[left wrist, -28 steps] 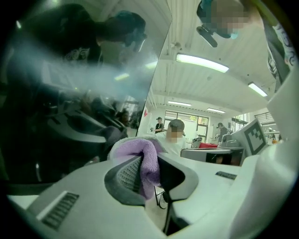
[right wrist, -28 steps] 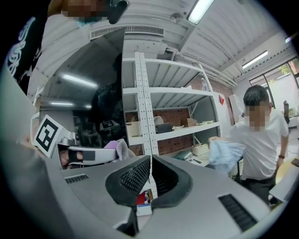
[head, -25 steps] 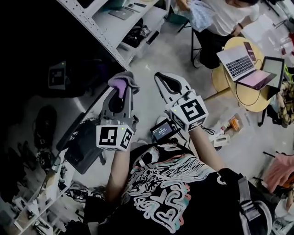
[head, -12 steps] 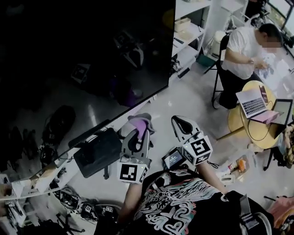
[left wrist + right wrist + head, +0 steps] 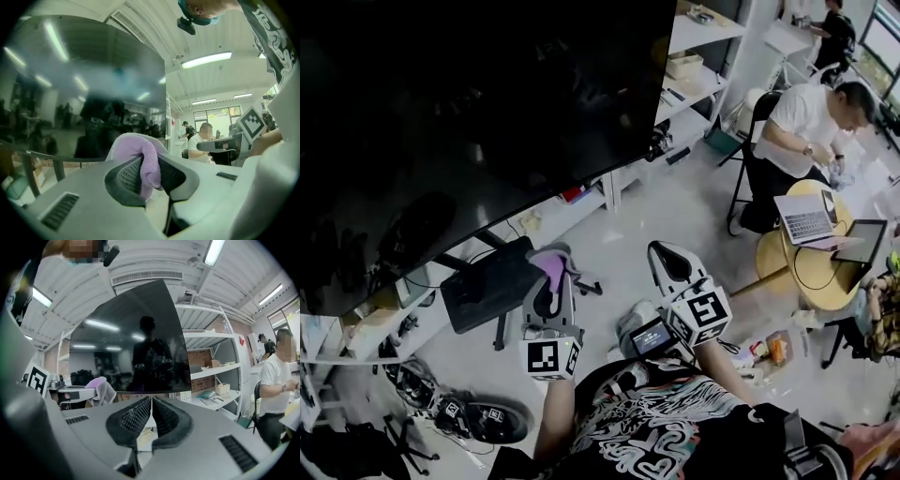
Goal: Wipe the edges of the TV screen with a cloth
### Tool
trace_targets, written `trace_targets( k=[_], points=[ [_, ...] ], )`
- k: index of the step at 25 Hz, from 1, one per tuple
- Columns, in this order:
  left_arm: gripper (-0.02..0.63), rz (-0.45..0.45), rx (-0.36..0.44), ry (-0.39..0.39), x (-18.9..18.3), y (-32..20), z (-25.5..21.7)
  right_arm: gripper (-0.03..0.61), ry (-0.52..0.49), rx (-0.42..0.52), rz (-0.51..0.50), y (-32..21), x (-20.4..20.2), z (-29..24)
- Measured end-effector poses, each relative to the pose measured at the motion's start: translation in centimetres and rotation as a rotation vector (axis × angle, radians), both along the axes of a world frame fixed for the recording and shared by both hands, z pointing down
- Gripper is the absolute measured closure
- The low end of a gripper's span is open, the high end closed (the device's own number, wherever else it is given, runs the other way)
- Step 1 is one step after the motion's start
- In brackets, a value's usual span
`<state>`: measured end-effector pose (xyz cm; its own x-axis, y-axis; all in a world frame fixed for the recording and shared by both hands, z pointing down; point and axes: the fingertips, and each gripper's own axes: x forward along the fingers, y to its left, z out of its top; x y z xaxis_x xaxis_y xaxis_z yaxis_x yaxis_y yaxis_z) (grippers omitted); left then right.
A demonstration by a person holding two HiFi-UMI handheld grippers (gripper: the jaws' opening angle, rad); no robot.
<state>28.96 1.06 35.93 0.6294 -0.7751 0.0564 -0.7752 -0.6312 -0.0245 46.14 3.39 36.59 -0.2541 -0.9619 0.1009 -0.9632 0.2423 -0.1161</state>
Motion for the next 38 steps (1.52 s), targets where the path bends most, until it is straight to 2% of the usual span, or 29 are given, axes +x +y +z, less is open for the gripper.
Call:
trace_targets(
  k=[6,13,19,25,38],
  points=[
    [0.544,-0.018,0.005,0.029,-0.6,5.8,0.0,0.545,-0.043,0.033,-0.026,6.0,-1.0,-1.3],
    [0.545,-0.083,0.023,0.035,-0.1,8.3,-2.1,0.545,-0.015,0.046,-0.128,7.1,-1.8,-3.0],
    [0.545,-0.128,0.010,0.037,2.5,10.3,-2.9,0.546,0.046,0.039,-0.185,8.2,0.5,-3.7],
    [0.545,-0.164,-0.004,0.031,3.5,11.4,-2.6,0.546,0.046,0.030,-0.172,9.0,2.6,-3.0],
    [0.545,-0.180,-0.014,0.025,5.5,12.7,-2.2,0.546,0.023,0.014,-0.181,9.8,4.6,-1.9]
  ],
)
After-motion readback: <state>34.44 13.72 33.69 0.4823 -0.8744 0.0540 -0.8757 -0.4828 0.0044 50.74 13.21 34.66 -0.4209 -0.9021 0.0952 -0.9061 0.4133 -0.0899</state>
